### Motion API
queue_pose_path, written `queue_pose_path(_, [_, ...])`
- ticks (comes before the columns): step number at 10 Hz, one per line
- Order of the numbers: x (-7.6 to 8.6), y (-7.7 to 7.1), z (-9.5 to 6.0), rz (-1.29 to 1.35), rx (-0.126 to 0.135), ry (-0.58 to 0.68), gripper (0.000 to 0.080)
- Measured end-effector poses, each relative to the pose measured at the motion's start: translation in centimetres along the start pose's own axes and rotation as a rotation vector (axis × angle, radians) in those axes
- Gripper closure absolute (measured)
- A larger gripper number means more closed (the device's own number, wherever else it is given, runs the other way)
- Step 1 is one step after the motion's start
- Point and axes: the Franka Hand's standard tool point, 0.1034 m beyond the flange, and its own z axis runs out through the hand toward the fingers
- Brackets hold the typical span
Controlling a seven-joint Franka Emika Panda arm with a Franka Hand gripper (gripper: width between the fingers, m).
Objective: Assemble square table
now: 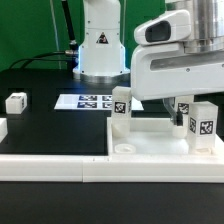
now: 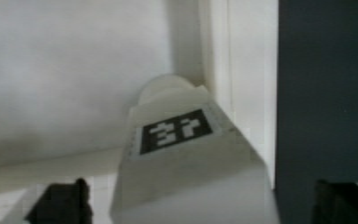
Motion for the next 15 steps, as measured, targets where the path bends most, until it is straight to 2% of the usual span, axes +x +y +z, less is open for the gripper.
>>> queue_pose_path(1, [0.0, -0.1, 0.0, 0.050, 0.003, 0.000, 0.0428])
queue_pose_path(2, [-0.1, 0.1, 0.1, 0.126, 0.001, -0.003, 0.0428])
queue_pose_path(3, [-0.1, 0.3, 0.1, 0.183, 0.000, -0.004, 0.0500])
queue_pose_path(5, [-0.1, 0.5, 0.1, 0.375, 0.003, -0.004, 0.0500])
queue_pose_path(6, [-0.1, 0.6, 0.2, 0.554, 0.012, -0.007, 0.0500])
queue_pose_path(8, [-0.2, 0.4, 0.2, 0.915, 0.006, -0.009, 0.0501])
queue_pose_path(10, [-0.2, -0.1, 0.2, 1.220, 0.030, -0.029, 0.0501])
queue_pose_path(11, [-0.2, -0.1, 0.2, 1.333, 0.044, -0.034, 0.0501])
queue_pose_path(13, [-0.2, -0.1, 0.3, 1.322, 0.042, -0.033, 0.0501])
queue_pose_path(14, [-0.2, -0.2, 0.3, 1.209, 0.035, -0.025, 0.0440])
queue_pose_path(15, [-0.4, -0.6, 0.4, 1.052, 0.024, -0.015, 0.0257])
